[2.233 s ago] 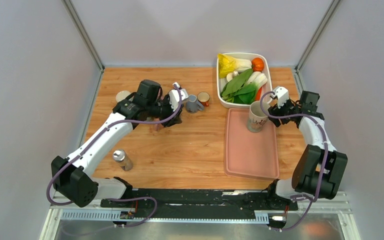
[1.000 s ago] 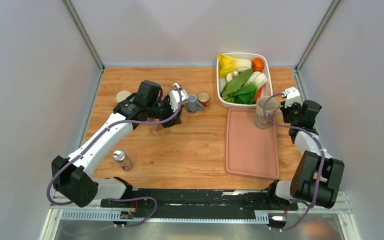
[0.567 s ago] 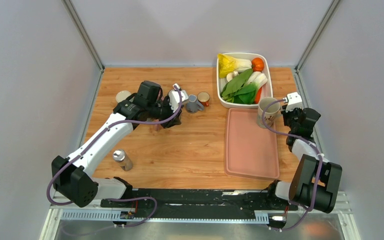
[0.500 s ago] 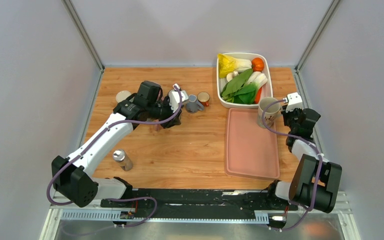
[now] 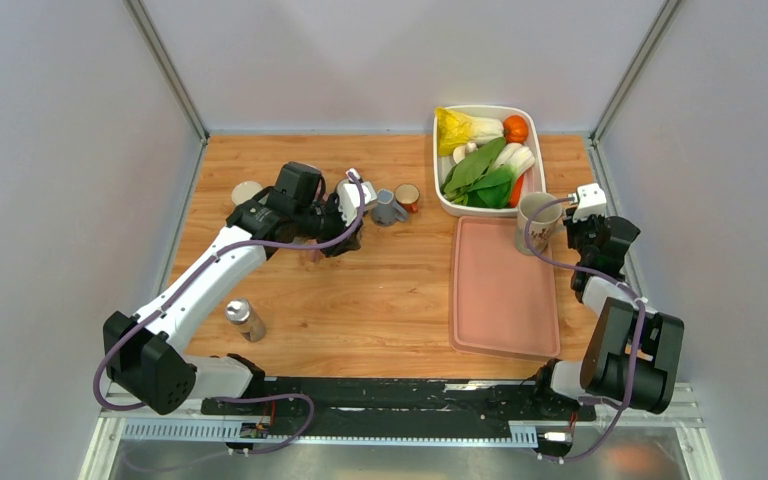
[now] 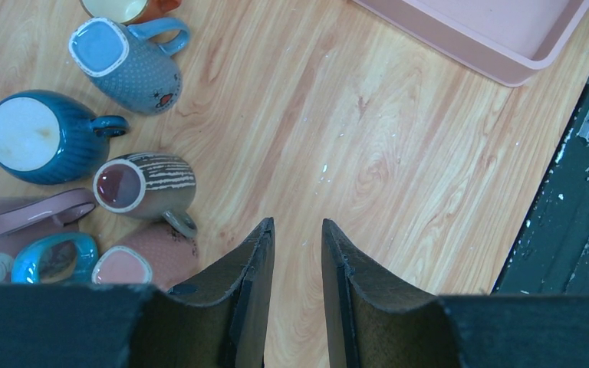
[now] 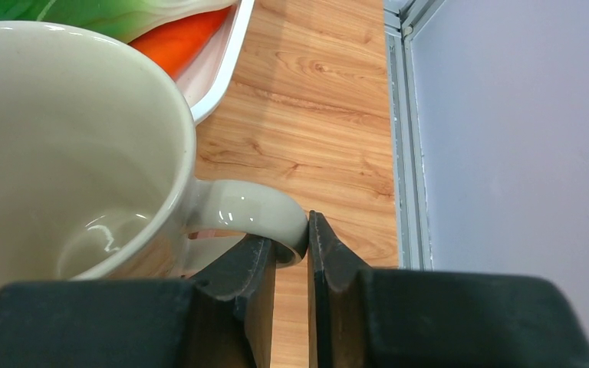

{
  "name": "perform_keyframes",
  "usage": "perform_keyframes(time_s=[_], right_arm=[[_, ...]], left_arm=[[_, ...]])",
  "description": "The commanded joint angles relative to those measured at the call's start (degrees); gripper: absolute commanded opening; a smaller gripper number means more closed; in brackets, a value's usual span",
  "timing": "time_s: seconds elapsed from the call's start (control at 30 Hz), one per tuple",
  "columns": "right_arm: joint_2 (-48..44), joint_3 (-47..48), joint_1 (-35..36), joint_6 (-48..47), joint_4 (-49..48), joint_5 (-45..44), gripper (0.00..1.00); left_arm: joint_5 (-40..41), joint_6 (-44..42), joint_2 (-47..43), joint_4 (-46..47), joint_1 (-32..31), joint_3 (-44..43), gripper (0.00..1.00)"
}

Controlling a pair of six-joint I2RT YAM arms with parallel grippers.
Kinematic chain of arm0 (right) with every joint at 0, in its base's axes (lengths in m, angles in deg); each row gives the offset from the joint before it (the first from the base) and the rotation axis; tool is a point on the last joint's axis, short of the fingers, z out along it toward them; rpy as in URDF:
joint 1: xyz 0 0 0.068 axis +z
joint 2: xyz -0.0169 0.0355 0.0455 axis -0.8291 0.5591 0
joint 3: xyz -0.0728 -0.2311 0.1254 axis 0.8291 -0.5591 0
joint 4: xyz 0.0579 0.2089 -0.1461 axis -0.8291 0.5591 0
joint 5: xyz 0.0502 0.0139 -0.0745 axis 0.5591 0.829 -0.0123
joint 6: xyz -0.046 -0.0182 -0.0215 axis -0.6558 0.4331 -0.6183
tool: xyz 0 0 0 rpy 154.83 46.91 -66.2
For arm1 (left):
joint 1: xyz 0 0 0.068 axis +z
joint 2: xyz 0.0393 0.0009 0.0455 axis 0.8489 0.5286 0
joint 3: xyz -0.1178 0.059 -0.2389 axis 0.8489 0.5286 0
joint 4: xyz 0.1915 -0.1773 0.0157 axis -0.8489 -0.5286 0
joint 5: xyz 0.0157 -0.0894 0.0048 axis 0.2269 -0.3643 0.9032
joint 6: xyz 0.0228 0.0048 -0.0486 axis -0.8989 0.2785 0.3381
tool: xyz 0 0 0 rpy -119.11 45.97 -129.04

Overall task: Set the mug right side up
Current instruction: Place the cup on the tray.

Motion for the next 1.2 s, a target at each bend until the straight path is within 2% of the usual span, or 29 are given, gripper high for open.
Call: perform_keyframes(time_s=[0.0, 0.07, 0.13, 0.2, 0.33, 0.43, 0.63, 0.9, 1.17], right_arm=[[-1.01, 2.67, -0.76, 0.50, -2.75, -2.67, 0.17], [-2.20, 3.85, -0.90, 0.19, 2.11, -1.83, 0.27], [-4.10, 6.46, -1.09, -1.42, 11.10, 0.94, 0.42], [-6.52, 8.57, -1.40, -2.33, 19.78, 3.34, 0.51], [-14.41, 6.51, -1.70, -5.22, 28.26, 6.07, 0.78], [-18.93, 5.80, -1.76, -9.74, 34.80, 9.53, 0.89], [-18.64, 9.39, -1.30, -24.06, 43.67, 19.59, 0.89], [-8.87, 19.11, 0.65, -37.99, 51.93, 23.16, 0.84], [-4.58, 21.89, 6.36, -47.48, 60.13, 21.33, 0.78]], left_arm=[[-0.42, -1.01, -1.93, 0.26, -0.03, 0.67, 0.36], [-0.25, -1.21, -2.10, 0.30, -0.07, 0.77, 0.36], [-0.23, -1.55, -2.30, 0.24, -0.03, 0.79, 0.36], [-0.20, -1.87, -2.47, 0.34, 0.00, 0.85, 0.36], [-0.20, -2.17, -2.91, 1.55, -0.04, 2.00, 0.36], [-0.70, -2.00, -3.52, 2.26, -0.03, 2.95, 0.36], [-1.51, -1.46, -4.03, 3.62, 0.00, 4.29, 0.36], [-1.48, -1.59, -3.46, 4.25, -0.08, 4.09, 0.36], [-0.75, -1.69, -3.72, 4.23, -0.06, 4.35, 0.36]])
